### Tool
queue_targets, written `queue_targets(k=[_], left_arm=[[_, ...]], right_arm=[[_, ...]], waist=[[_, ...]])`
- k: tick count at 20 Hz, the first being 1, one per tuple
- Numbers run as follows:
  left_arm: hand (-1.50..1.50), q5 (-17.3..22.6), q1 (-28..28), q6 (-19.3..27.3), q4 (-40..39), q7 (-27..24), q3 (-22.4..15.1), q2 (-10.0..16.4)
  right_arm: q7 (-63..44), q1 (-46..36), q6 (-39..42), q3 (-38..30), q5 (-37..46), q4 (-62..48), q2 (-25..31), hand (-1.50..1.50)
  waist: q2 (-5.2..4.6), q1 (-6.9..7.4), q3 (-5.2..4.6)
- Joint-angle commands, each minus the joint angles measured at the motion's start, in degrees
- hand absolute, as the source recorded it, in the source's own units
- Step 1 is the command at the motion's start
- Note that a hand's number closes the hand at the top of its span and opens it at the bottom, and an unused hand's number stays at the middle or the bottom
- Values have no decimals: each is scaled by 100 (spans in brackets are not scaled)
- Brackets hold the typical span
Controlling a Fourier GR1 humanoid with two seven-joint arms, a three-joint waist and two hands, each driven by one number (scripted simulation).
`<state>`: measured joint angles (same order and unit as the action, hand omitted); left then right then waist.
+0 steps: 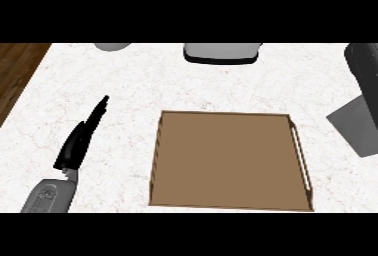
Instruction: Pick the eggplant from the tray and place it in the cardboard box
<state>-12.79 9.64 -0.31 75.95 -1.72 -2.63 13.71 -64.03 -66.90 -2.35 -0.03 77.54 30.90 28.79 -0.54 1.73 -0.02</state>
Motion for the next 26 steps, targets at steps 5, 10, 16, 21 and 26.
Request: queue_targets(k=[5, 10, 16, 21, 26], left_arm=[[0, -54, -149, -12, 86, 3, 35, 37], [0, -127, -34, 150, -78, -59, 48, -133], [0, 49, -252, -58, 112, -113, 244, 101], [0, -136, -507, -31, 233, -225, -31, -80], [0, -35, -209, -120, 93, -108, 147, 9]], right_arm=[[-848, 198, -94, -439, 135, 17, 295, 150], [-395, 713, -188, -861, -68, 53, 725, 150], [77, 1357, -367, -1887, -979, -176, 891, 150], [961, 1617, -508, -2408, -1655, -265, 789, -150], [2028, 2095, -2252, -2518, -1707, 14, 707, -150]], waist=[[53, -135, 1], [52, -186, 2], [60, -204, 9], [39, -102, 9], [-8, -76, 21]])
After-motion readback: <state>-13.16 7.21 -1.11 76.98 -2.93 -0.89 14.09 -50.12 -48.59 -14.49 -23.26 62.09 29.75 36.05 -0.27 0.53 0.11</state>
